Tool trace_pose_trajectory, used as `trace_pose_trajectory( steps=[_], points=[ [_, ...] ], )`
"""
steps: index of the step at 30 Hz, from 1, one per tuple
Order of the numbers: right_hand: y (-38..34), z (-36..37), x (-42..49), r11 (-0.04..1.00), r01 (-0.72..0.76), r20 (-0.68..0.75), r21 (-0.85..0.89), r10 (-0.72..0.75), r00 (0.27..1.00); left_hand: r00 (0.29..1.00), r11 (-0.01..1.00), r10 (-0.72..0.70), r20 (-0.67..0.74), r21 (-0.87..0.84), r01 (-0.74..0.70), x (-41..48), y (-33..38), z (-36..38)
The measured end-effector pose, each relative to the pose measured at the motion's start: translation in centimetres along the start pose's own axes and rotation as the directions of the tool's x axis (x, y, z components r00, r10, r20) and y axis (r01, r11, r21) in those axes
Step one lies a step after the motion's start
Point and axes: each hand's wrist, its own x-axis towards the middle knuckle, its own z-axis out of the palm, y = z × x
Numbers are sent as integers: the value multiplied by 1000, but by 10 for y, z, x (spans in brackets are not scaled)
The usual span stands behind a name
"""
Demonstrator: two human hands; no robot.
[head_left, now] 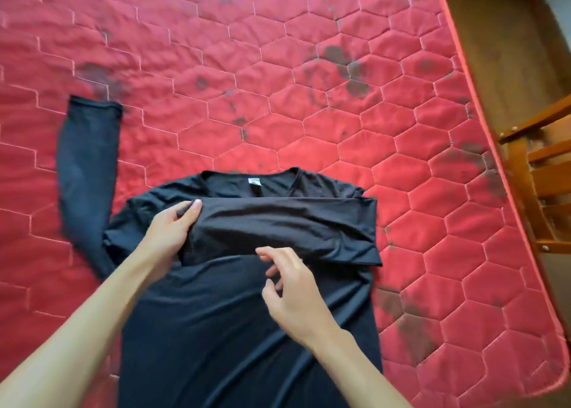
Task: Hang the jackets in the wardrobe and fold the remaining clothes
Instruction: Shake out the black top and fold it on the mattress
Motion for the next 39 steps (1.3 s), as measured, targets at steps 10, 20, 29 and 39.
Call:
trace_pose_trajectory(
  steps=[10,20,29,39],
  points=[
    [76,-11,-4,935,-257,-269,-242,190,944,961,973,3,-277,223,61,13,-80,-92],
    [126,-31,7,749,-523,-470,-407,319,823,954,952,-50,-296,273,134,25,-123,-105],
    [150,-81,-3,803,-594,-678,51,465,570,911,874,98,-401,473,114,32,-114,-114],
    [129,-67,-9,852,-445,-596,274,514,617,892,765,163,-422,625,156,31,-116,-85]
  ],
)
